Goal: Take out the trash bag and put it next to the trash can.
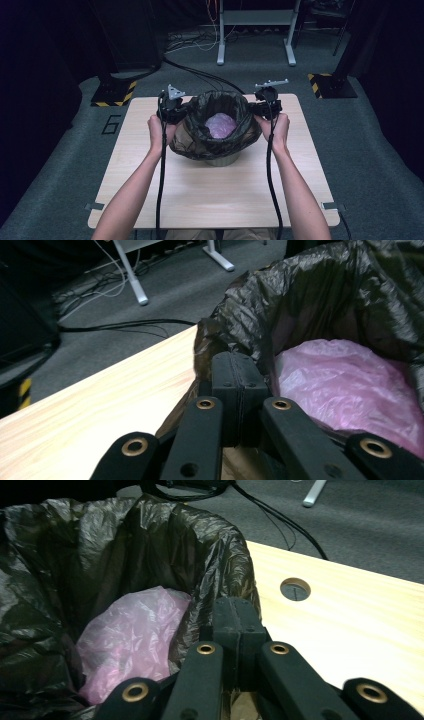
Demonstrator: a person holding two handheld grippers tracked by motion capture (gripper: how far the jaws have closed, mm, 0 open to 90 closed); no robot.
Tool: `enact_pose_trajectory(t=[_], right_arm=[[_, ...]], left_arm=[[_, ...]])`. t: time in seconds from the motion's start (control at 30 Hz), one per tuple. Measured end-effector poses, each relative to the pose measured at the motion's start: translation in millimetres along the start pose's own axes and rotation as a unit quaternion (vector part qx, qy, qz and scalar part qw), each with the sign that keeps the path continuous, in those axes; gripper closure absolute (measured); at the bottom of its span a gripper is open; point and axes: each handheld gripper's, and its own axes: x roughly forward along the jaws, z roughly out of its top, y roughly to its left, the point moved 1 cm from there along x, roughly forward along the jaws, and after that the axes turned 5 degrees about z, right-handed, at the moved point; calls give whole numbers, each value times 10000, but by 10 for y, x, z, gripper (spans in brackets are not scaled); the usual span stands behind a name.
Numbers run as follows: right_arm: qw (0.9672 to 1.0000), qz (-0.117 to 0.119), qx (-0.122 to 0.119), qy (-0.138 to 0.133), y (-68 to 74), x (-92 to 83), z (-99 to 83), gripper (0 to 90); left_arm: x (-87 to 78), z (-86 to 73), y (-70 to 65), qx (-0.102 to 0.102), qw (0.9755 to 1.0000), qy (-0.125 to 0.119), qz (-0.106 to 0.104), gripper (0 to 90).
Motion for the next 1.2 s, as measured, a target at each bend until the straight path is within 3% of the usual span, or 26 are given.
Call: enact_pose_trajectory(t=[0.2, 0.33, 0.4, 0.5, 0.53, 0.6, 0.7, 0.8, 0.87, 0.93, 0.97, 1.0, 1.03, 1.1, 1.13, 1.2], right_arm=[[9995, 270, -7, -181, 59, -91, 162, 900], [9986, 456, -114, -257, 203, -138, 318, 900], [9983, 511, -134, -254, 233, -130, 339, 900], [9976, 647, -208, -138, 337, -41, 358, 900], [9976, 660, -202, -93, 347, -11, 346, 900], [9976, 663, -221, -9, 353, 33, 323, 900], [9972, 634, -226, 328, 350, 184, 218, 900], [9962, 615, -174, 591, 285, 301, 90, 900], [9960, 641, -150, 597, 272, 297, 73, 900], [9966, 682, -180, 421, 250, 174, 102, 741], [9966, 702, -182, 386, 242, 114, 126, 717], [9966, 702, -182, 386, 242, 114, 126, 717], [9966, 722, -191, 334, 233, 49, 150, 687], [9969, 731, -171, 217, 194, -93, 197, 586], [9977, 647, -160, 119, 139, -198, 215, 514], [9984, 556, -111, 86, 112, -226, 215, 474]], left_arm=[[-41, 217, -26, -50, 9995, -46, -303, 896], [-51, 413, -154, -10, 9983, -87, -583, 895], [-40, 441, -186, 18, 9980, -95, -618, 895], [53, 465, -284, 69, 9969, 75, -783, 893], [141, 431, -329, 112, 9960, 246, -856, 892], [193, 406, -350, 149, 9956, 352, -856, 887], [308, 324, -361, 197, 9946, 609, -815, 878], [364, 255, -332, 100, 9931, 737, -908, 819], [332, 248, -292, 50, 9927, 708, -971, 771], [238, 270, -230, -6, 9936, 535, -991, 608], [120, 305, -142, -129, 9945, 385, -962, 567], [120, 305, -142, -129, 9945, 385, -962, 540], [59, 322, -91, -254, 9946, 268, -969, 540], [-63, 354, 37, -465, 9952, 114, -858, 393], [-104, 354, 99, -530, 9954, 84, -797, 342], [-139, 325, 219, -638, 9958, 146, -639, 321]])
